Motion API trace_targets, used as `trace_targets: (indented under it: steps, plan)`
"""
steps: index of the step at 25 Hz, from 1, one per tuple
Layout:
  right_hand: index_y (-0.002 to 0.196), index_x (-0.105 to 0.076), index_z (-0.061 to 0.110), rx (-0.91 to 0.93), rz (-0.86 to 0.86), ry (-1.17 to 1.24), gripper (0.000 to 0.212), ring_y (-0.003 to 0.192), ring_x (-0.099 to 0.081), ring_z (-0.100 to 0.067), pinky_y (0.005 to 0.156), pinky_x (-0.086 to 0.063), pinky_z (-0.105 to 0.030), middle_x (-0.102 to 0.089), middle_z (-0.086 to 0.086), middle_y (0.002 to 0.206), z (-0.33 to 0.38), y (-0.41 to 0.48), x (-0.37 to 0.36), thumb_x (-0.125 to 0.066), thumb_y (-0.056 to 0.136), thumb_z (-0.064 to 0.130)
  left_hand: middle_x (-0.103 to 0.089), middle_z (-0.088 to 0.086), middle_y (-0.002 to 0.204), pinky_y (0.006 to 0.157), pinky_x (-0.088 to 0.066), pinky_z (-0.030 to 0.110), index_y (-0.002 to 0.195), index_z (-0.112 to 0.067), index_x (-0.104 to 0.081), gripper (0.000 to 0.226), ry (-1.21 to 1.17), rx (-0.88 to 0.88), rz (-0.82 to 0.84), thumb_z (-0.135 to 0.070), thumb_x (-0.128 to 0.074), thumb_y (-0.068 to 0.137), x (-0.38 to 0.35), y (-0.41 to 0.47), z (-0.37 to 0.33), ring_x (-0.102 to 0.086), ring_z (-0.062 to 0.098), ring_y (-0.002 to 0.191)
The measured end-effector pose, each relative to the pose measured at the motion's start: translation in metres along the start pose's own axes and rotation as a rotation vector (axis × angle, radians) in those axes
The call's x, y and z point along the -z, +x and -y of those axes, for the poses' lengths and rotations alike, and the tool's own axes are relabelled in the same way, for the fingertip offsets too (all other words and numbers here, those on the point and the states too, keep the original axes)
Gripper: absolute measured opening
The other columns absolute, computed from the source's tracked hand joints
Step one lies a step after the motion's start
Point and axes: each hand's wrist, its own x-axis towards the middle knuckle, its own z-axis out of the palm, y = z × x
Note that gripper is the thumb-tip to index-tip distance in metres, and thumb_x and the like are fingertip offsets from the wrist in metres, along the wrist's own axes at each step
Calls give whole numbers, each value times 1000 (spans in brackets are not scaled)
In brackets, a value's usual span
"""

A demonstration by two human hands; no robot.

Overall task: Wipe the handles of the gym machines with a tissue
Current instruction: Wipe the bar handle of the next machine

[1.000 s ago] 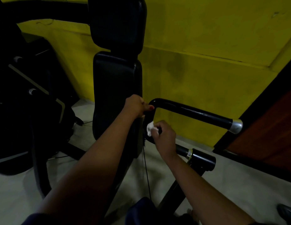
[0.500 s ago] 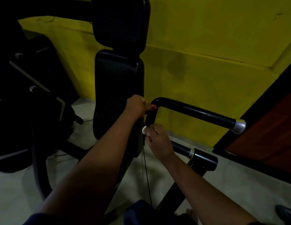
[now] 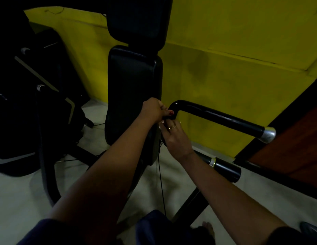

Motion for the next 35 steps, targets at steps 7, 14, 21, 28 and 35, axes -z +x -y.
trace_targets:
  steps: [7,14,21,28,35]
  plan:
    - [92,-67,2,-223,75,232,19,89,-51,-23,76,-43,-28,-65,-16,94,-10,-36,6,-53,79,-2,-66,7,83,74,-57,27,96,-1,-71,26,-10,-12,28,-15,-80,77,-3,-3,7,-64,14,77]
    - [88,-63,8,-782,218,745,8,68,-57,7,56,-36,-7,-63,8,79,-26,-24,18,-70,85,9,-72,13,99,89,-55,32,109,-1,-69,44,40,28,33,-11,-85,69,-7,0,16,-68,18,92]
    - [81,-60,10,-985,86,710,9,65,-55,-8,57,-42,-27,-61,1,74,-20,-19,6,-68,83,8,-71,15,97,85,-57,34,104,-2,-71,39,-16,68,49,-10,-85,69,-5,0,17,-67,19,87]
    - [79,-60,10,-895,311,842,14,65,-57,5,58,-41,-10,-62,8,74,-30,-20,17,-73,82,8,-71,14,97,89,-55,36,105,-2,-70,37,84,29,22,-14,-83,73,-10,-2,19,-68,21,92]
    - [85,-56,11,-1164,381,1135,22,74,-55,-23,68,-45,-37,-56,-10,76,-39,6,-14,-48,89,-9,-64,12,121,93,-48,27,115,-9,-69,45,227,-15,27,-18,-82,73,-9,-1,18,-62,22,110]
